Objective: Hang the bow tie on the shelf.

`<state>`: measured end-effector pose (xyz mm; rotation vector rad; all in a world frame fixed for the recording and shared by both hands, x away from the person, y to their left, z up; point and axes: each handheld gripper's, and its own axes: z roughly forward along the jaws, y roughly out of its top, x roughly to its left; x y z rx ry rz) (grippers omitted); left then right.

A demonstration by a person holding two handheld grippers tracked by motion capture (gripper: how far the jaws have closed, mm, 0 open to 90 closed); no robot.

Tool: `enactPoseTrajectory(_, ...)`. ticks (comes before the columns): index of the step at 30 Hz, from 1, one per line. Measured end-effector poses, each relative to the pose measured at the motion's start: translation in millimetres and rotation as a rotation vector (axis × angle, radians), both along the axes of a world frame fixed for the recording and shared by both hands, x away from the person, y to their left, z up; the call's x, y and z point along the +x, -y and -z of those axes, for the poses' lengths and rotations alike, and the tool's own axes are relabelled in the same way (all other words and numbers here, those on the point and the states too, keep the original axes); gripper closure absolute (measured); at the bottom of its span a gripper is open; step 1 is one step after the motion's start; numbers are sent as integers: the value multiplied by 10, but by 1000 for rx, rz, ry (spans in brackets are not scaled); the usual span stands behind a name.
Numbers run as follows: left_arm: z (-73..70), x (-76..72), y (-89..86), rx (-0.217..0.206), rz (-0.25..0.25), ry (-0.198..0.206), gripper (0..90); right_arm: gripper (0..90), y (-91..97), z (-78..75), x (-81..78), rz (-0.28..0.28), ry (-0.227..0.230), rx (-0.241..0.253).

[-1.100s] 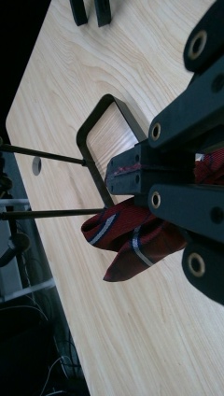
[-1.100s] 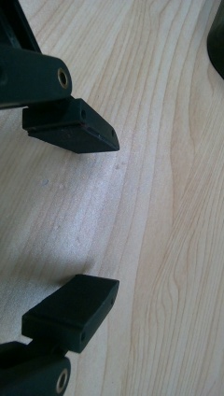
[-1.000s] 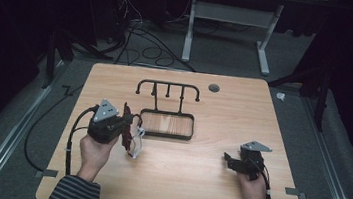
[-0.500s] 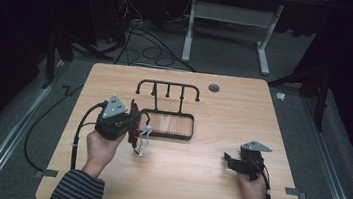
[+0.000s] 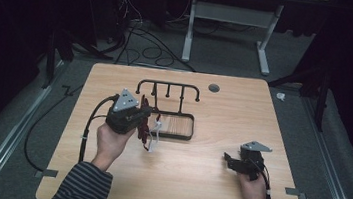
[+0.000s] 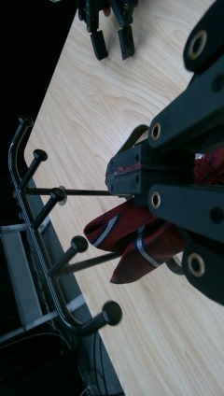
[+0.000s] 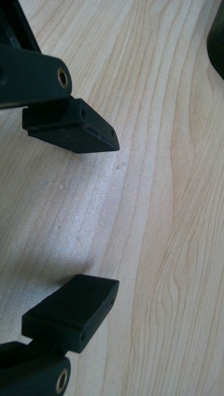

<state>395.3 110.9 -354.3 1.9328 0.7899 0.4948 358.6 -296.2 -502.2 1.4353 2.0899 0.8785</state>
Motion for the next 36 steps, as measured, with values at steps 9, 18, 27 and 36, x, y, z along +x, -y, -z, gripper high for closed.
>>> enactPoseTrajectory(9,15,123,145,-17,9,-21,900,294,0,0,-2,0,-1,0)
enactPoseTrajectory(18,41,226,260,-16,14,-26,900,294,2,0,-2,-1,0,-1)
enactPoseTrajectory(27,-48,314,341,-25,4,-3,900,294,2,0,-3,-2,0,-2)
enactPoseTrajectory(36,-105,419,396,-46,-24,11,900,294,3,0,-3,-1,0,-2)
